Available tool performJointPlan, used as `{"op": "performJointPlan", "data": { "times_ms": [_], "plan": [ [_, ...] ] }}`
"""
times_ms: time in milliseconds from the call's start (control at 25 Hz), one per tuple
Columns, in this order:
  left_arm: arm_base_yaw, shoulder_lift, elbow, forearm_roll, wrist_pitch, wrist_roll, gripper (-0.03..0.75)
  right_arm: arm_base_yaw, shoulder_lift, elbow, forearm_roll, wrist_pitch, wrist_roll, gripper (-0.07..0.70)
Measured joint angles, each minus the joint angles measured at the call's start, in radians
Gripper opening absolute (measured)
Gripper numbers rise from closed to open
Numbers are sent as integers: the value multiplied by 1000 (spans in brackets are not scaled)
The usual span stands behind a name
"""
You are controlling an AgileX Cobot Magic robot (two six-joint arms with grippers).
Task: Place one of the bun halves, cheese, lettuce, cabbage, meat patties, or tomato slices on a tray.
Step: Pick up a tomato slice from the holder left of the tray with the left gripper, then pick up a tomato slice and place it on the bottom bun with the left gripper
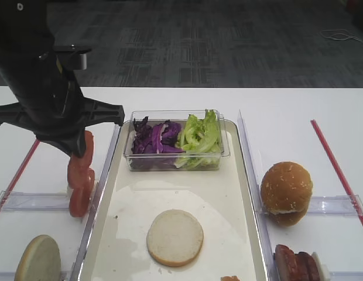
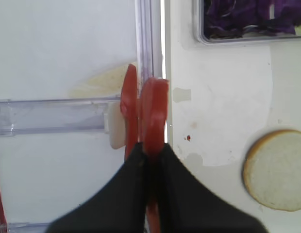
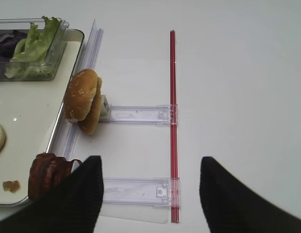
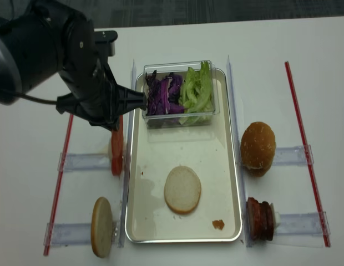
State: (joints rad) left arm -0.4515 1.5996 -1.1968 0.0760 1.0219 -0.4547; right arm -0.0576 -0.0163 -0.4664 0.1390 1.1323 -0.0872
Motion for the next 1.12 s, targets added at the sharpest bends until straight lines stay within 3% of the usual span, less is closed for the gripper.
{"op": "performJointPlan", "data": {
  "times_ms": [280,560,1120],
  "plan": [
    [0,-72,0,-11,21,36,15,0,0,0,0,0,0,452],
    [0,-95,0,-133,20,134,15,0,0,0,0,0,0,452],
    [15,-210,174,-367,-114,307,13,0,0,0,0,0,0,452]
  ]
}}
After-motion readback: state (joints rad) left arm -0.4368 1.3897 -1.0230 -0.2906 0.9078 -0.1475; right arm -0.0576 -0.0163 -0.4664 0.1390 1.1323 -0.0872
